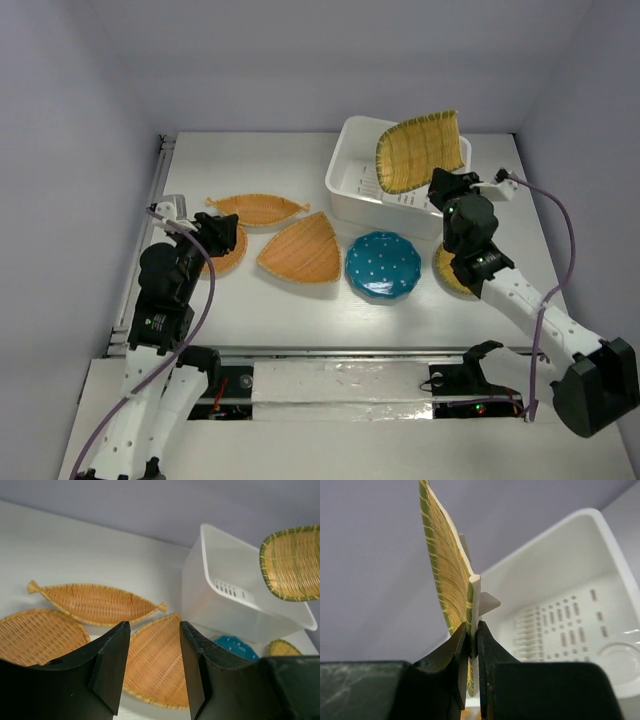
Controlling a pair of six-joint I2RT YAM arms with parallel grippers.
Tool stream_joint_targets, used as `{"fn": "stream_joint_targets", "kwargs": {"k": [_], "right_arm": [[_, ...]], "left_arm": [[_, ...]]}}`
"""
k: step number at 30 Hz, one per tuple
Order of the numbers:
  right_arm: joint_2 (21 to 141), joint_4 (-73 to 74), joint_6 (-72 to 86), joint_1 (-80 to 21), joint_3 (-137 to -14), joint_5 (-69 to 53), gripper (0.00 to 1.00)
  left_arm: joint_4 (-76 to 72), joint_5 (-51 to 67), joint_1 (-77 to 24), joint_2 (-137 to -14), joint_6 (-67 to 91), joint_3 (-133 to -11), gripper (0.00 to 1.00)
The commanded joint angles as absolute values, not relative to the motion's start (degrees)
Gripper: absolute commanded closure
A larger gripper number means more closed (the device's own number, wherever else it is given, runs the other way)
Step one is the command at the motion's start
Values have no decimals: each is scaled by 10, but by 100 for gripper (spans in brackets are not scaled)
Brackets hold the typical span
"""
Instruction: Place the plates into the plastic bin on the countertop
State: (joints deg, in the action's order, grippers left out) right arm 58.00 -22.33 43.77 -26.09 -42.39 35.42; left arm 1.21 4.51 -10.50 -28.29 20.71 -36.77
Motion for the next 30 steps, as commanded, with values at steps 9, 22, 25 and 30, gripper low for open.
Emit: {"fn": "stream_joint_targets", "kwargs": {"k": [9, 22, 25, 30], "right_arm": [[722, -224, 434, -185, -497, 288, 100], [766, -203, 443, -167, -506, 221, 67], [764, -200, 443, -162, -504, 213, 62], [726, -182, 414, -162, -502, 218, 41]], "left_arm": [[-20, 168, -108, -367, 253, -378, 57], [-29, 92, -170, -397, 337, -302, 48], [-40, 23, -216, -402, 359, -273, 44], [-58, -70, -276, -421, 385, -208, 38]]}}
